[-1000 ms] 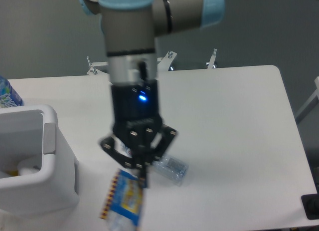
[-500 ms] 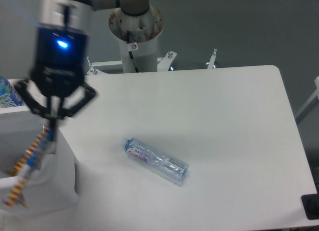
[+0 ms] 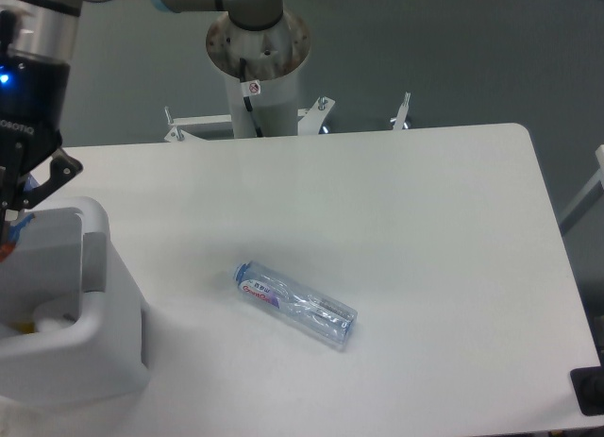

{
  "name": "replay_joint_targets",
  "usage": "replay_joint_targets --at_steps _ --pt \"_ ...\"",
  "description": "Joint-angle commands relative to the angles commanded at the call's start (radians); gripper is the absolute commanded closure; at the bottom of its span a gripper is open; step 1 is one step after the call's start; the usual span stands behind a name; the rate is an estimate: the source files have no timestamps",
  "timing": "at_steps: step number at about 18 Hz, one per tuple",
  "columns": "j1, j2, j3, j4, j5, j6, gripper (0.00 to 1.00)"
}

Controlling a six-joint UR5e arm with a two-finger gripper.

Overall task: Place the trash in the trash can
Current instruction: 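Open the gripper to drop the wrapper into the bin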

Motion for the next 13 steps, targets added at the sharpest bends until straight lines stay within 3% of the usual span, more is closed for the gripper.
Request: replay_joint_targets --at_steps 9,13 --pt "0.02 0.023 -0.002 -0.012 0.021 -0.031 0.0" --pt "0.188 0.037 -0.09 -0.012 0.046 -0.141 0.0"
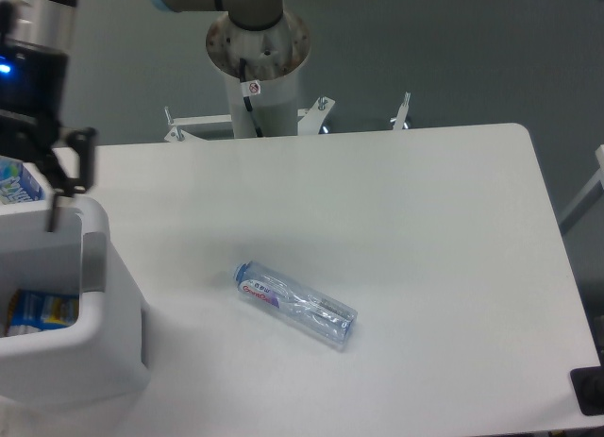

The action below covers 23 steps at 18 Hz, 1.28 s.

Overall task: Place the trash in the trash can
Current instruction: 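Open the gripper to drop the wrapper into the bin, then move the gripper over the clear water bottle and lower it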

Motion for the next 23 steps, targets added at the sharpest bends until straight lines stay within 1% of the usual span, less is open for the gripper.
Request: replay_joint_targets --at_steps 4,6,7,8,10,12,13,14,16,20,23 --pt "0.163 0.002 -0.098 -0.002 0.008 -0.014 0.0" --pt "0.236 0.009 -0.136 -0.003 0.038 -0.072 0.0" --pt "0.27 0.008 -0.169 -0.003 0.041 -0.086 0.0" --pt "0.281 0.008 -0.19 -0.003 0.041 -0.088 0.0" --pt "0.309 -0.006 -0.203 -0.005 0.045 -0.089 0.0" --pt "0.315 -0.047 -0.203 -0.009 0.052 -0.104 0.0" --pt "0.315 -0.066 -0.203 -0.018 0.075 -0.12 0.0" --pt "0.313 -0.096 -0.204 -0.037 0.112 -0.138 0.0" --pt "0.312 -0.147 -0.203 -0.052 0.129 -0.14 0.0" --pt "0.309 -0.242 -0.198 -0.052 0.16 -0.141 0.0" --pt "0.307 -0.297 -0.19 -0.052 0.166 -0.141 0.0"
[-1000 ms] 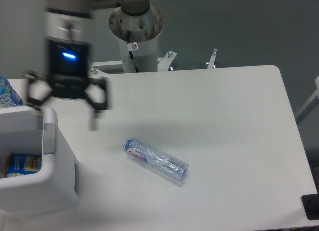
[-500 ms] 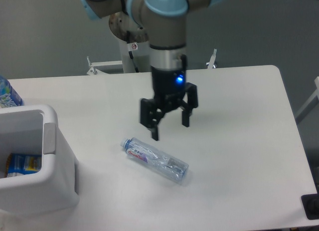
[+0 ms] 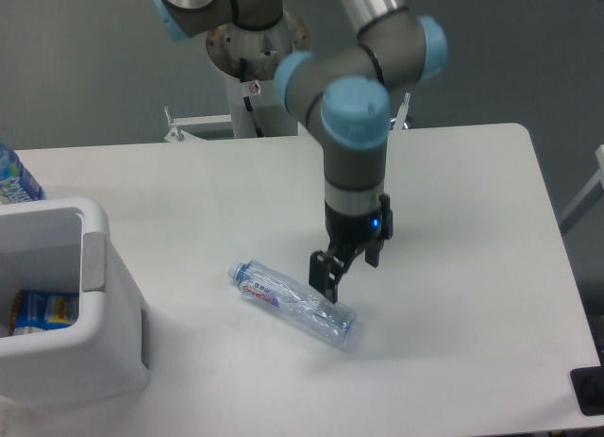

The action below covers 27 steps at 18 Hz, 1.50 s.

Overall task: Place the trash in the trash can
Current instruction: 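Move the gripper over the clear water bottle and lower it, then close the gripper around the bottle's bottom end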

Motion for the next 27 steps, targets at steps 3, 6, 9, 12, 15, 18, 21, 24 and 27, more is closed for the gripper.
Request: replay_joint_targets --at_steps 3,6,9,12,15,18,21,24,27 --pt "-0.018 -0.054 0.023 0.0 0.008 0.0 0.0" --pt "-0.02 -0.097 0.061 0.0 0.008 0.0 0.0" --pt "-0.02 -0.117 0.075 -0.002 0.008 0.0 0.0" --pt "-0.021 -0.141 0.075 0.0 0.011 0.0 0.0" --pt "-0.029 -0.163 0.08 0.0 0.029 0.0 0.0" --pt "-0.034 -0.181 0.083 0.002 0.031 -0.003 0.0" --pt "-0.037 -0.196 0.089 0.002 0.032 -0.011 0.0" --pt "-0.048 -0.206 0.091 0.002 0.066 -0.012 0.08" --pt "-0.048 -0.204 0.091 0.002 0.068 -0.012 0.19"
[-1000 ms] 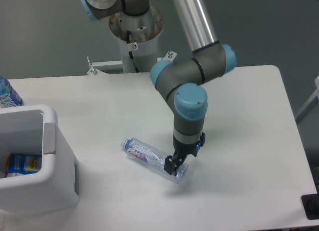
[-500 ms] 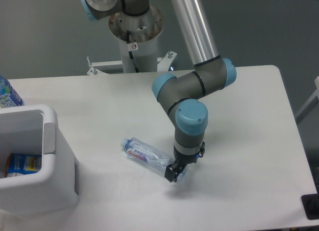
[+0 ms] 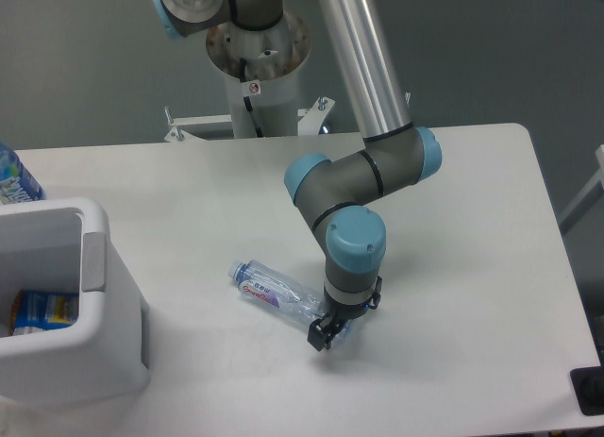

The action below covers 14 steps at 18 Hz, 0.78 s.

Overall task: Place the trash in the trash can
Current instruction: 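Close the gripper around the bottle's bottom end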

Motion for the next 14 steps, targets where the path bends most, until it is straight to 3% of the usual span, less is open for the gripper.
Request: replay_joint_targets --at_steps 9,14 --pt "-0.002 0.008 -0.003 0.0 0.002 0.0 0.22" --pt "-0.003 0.009 -0.005 0.0 0.002 0.0 0.3"
